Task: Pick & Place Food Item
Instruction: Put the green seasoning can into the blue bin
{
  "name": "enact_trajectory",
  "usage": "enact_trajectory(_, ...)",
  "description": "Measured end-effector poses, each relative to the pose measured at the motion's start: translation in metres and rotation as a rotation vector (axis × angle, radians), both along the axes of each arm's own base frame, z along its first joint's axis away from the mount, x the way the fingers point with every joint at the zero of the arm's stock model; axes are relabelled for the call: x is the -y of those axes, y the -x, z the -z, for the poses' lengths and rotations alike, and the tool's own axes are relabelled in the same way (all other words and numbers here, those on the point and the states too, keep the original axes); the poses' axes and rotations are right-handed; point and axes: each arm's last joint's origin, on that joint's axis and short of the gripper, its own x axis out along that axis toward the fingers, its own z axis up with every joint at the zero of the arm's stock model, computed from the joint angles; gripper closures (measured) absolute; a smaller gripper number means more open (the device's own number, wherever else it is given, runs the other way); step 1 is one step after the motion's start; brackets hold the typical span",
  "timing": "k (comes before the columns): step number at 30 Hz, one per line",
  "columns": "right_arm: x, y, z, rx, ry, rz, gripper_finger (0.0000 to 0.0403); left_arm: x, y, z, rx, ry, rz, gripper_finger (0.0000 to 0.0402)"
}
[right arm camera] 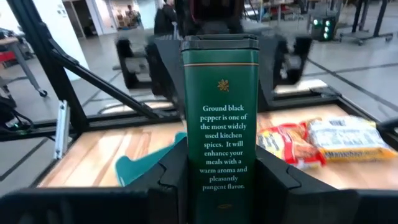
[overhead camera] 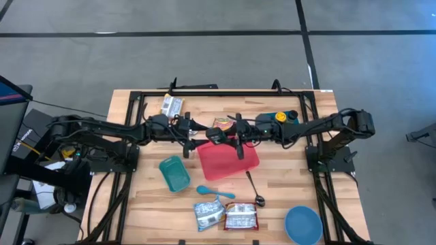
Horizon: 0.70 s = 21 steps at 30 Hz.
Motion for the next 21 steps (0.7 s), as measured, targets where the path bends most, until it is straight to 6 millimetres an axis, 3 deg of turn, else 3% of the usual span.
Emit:
enact_trajectory(9, -0.001, 0.0, 0.0, 0.003, -0.005, -0.002, 0.0295, 0.0, -0.016, 0.016, 0.022, -0.017, 0.009, 0.0149)
enact_trajectory(21, -0.001, 0.0, 0.002, -0.012, 0.0, 0.0, 0.0295, 0.002, -0.017, 0.012, 0.075, -0.025, 0.017, 0.0177)
